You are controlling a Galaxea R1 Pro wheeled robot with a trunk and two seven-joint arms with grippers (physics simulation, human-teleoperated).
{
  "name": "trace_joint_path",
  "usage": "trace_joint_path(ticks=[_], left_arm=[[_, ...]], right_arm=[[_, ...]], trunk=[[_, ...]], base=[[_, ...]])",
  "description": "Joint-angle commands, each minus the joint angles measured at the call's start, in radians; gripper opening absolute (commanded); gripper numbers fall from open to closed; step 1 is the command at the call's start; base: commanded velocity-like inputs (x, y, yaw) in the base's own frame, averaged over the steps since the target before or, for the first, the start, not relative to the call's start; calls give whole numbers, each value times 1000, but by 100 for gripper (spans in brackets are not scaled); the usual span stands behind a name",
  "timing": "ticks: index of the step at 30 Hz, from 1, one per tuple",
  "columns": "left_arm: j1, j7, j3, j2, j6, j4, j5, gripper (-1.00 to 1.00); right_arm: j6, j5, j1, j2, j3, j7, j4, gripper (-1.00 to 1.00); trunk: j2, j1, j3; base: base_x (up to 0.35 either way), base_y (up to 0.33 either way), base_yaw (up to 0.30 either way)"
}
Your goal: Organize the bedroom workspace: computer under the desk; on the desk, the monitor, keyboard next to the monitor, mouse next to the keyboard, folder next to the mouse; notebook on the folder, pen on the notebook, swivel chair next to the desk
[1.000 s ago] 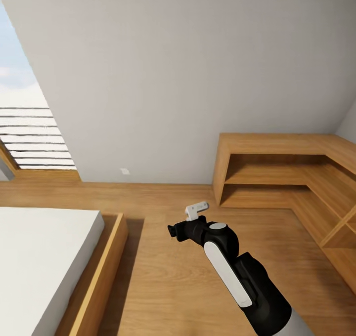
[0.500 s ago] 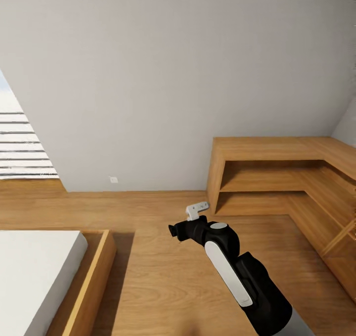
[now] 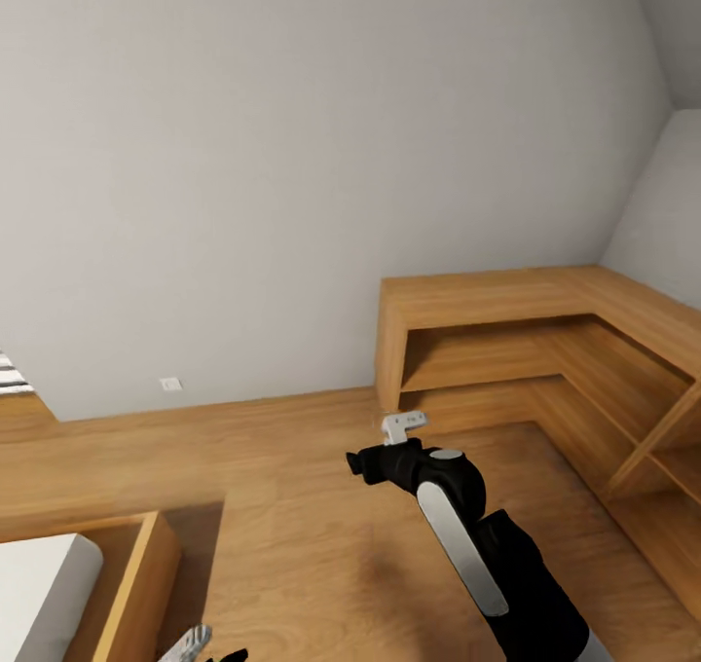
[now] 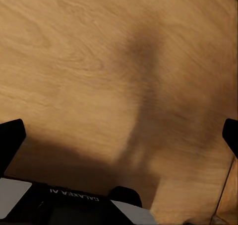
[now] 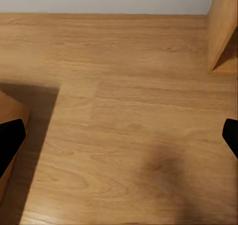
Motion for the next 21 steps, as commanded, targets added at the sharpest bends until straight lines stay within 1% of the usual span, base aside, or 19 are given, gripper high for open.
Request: trace_joint_path(ticks=[1, 2, 5, 6, 9, 12, 14, 16, 17, 21], left_arm=[[-21, 3, -3, -5, 25, -1, 3, 100], [-64, 18, -21, -19, 54, -1, 3, 100], [-131, 60, -62, -42, 91, 1, 3, 100], [-131, 60, -62, -42, 91, 1, 3, 100], [-191, 121, -98, -62, 117, 3, 3, 100], [-238, 176, -124, -88, 131, 7, 3, 100], [-263, 208, -135, -102, 136, 12, 3, 100], [-281, 236, -142, -112, 139, 20, 3, 100], [-292, 260, -147, -119, 138, 26, 2, 100], [-304, 296, -153, -132, 128, 36, 1, 100]], right_arm=[[3, -10, 11, 1, -10, -10, 0, 100], [2, -10, 33, 1, -25, -10, 0, 100], [-1, -10, 69, 0, -42, -11, 0, 100], [-1, -10, 69, 0, -42, -11, 0, 100], [-3, -10, 102, -4, -68, -11, 0, 100], [-4, -10, 122, -19, -98, -12, 0, 100], [-4, -10, 130, -39, -115, -12, 0, 100], [-5, -10, 135, -68, -127, -9, 0, 100], [-5, -10, 139, -98, -135, -7, 0, 100], [-6, -13, 160, -146, -145, -5, 1, 100]], trunk=[[0, 1, -1], [0, 1, -1], [0, 1, -1], [0, 1, -1], [0, 1, -1], [0, 1, -1], [0, 1, -1], [0, 1, -1], [0, 1, -1], [0, 1, -1]], base=[[342, 74, -290], [342, 78, -291], [342, 80, -292], [342, 81, -293], [342, 81, -291], [342, 73, -222], [342, 46, -129], [342, 30, -83], [342, 17, -47], [343, 10, -28]])
